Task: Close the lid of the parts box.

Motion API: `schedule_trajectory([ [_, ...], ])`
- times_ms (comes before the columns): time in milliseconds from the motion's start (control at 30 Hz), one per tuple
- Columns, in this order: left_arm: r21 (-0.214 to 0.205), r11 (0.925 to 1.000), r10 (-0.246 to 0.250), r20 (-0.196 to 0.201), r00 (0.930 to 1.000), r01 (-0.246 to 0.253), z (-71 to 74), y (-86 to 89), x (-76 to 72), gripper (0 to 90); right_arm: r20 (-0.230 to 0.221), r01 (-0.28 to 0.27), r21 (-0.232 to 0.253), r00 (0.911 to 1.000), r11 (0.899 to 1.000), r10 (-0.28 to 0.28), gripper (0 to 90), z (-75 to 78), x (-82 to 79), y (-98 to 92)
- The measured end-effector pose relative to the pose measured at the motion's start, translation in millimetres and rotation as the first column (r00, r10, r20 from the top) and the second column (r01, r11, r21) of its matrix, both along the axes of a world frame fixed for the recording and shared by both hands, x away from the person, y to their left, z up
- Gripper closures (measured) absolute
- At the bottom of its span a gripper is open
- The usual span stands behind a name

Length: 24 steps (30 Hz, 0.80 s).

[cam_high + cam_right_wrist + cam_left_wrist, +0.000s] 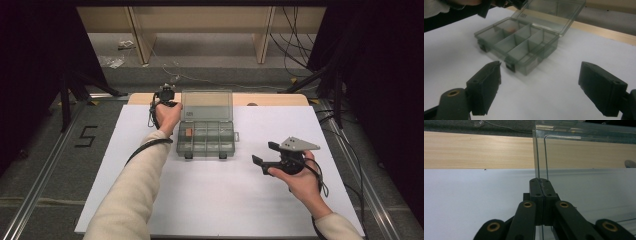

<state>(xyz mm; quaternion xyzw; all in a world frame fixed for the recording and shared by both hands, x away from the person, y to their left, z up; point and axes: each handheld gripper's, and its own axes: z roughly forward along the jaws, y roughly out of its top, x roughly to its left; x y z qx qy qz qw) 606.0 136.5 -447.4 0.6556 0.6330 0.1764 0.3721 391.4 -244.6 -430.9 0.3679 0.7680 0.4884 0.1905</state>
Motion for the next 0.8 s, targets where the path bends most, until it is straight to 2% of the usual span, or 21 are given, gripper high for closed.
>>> schedule_trajectory([
  [200,0.001,1.0,-0.008,0.029,0.9996,0.008,0.9,1.4,-4.5,89.1,-0.01,0.034,0.016,0.9994,0.999,-0.034,21.8,9.7,43.5,16.9],
  [300,-0.005,0.9999,-0.011,0.034,0.9993,0.011,0.9,3.3,-6.2,89.1,-0.013,0.053,0.009,0.9985,0.999,-0.053,21.9,13.4,66.3,26.3],
  [433,-0.008,0.9998,-0.017,0.041,0.999,0.018,1.2,5.3,-8.6,89.1,-0.039,0.074,0.012,0.9965,0.997,-0.074,22.5,15.7,93.6,36.3],
  [600,-0.006,0.9997,-0.022,0.052,0.9984,0.023,1.6,5.7,-10.2,89.1,-0.074,0.111,0.012,0.9912,0.994,-0.11,24.4,13.0,121.5,47.4],
  [800,-0.004,0.9993,-0.036,0.063,0.9973,0.037,4.6,6.1,-11.9,89.1,-0.09,0.151,-0.001,0.9846,0.989,-0.15,27.7,7.8,149.6,58.5],
])
